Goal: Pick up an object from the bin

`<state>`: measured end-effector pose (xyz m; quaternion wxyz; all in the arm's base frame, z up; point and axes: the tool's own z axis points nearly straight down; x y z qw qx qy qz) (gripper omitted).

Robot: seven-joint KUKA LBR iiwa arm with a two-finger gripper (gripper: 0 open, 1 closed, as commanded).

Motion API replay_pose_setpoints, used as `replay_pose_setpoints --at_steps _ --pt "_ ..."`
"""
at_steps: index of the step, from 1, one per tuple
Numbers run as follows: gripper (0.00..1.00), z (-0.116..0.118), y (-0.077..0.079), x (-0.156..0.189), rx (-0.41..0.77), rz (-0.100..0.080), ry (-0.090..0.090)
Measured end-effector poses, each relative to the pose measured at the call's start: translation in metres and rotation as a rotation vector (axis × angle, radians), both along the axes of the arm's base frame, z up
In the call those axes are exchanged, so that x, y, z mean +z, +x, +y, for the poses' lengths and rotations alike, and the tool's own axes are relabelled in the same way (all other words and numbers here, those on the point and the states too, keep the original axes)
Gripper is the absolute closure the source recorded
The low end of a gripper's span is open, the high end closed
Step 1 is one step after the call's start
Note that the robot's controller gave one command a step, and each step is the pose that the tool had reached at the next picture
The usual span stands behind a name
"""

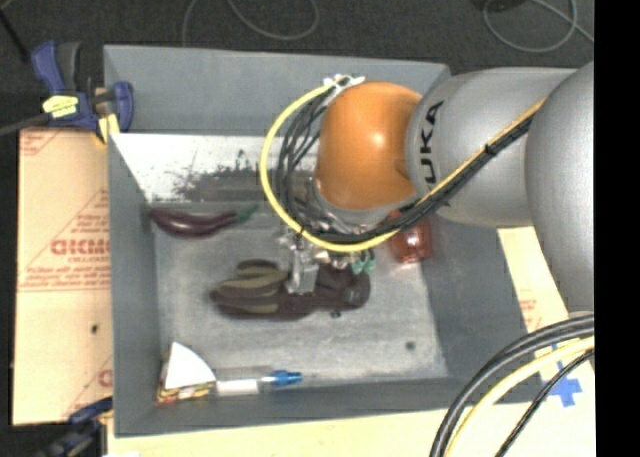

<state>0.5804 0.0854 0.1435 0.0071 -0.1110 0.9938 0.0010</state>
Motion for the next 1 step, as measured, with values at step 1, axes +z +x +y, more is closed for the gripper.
replay_pose_setpoints --at_steps 1 --pt "1.0 0.002 -0.001 0.1123 0.028 -0.003 -0.001"
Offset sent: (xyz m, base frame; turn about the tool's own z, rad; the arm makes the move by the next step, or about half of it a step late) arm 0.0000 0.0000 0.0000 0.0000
